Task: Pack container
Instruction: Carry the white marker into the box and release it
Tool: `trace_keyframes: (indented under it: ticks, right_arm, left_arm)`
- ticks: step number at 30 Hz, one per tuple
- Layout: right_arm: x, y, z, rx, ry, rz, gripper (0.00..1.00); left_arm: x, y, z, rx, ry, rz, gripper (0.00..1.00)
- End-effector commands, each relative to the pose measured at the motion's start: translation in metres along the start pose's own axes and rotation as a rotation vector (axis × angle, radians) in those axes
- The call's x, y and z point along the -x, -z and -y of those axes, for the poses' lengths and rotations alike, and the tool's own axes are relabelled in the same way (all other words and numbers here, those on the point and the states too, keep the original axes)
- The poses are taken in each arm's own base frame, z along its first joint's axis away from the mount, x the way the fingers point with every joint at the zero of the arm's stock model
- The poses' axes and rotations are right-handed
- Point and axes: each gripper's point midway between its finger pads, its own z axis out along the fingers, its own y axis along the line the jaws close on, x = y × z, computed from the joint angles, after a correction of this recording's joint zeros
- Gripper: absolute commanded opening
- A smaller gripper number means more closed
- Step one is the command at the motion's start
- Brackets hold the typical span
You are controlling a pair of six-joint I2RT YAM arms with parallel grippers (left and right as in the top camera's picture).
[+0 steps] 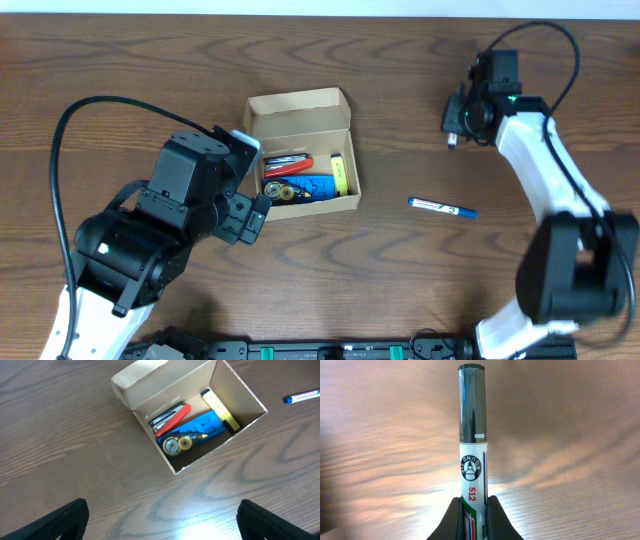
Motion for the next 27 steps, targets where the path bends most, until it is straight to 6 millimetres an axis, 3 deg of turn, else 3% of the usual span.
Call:
trace_keyframes:
  ticks: [1,5,15,19,27]
  right_arm:
    - [0.005,0.056,-0.070,0.185,0.254,0.102,0.01]
    - [-0.021,0.083,-0.136,0.305,0.576,0.143,0.01]
    - [-0.111,0.100,-0.235,0.544,1.247,0.162,0.01]
    - [-0.140,0.098,-0.252,0.591,1.437,0.159,0.01]
    - [-0.172,0.057,-0.260,0.610,1.610,0.090,0.01]
  left_arm:
    - [0.000,0.001,-0.001,0.002,-0.004,0.001,0.95]
    - [0.000,0.001,-0.001,0.002,-0.004,0.001,0.95]
    - [0.000,0.001,-0.001,0.002,-0.004,0.001,0.95]
    - [0.000,0.001,-0.001,0.002,-0.004,0.001,0.95]
    - [0.000,0.001,-0.001,0.002,-0.004,0.001,0.95]
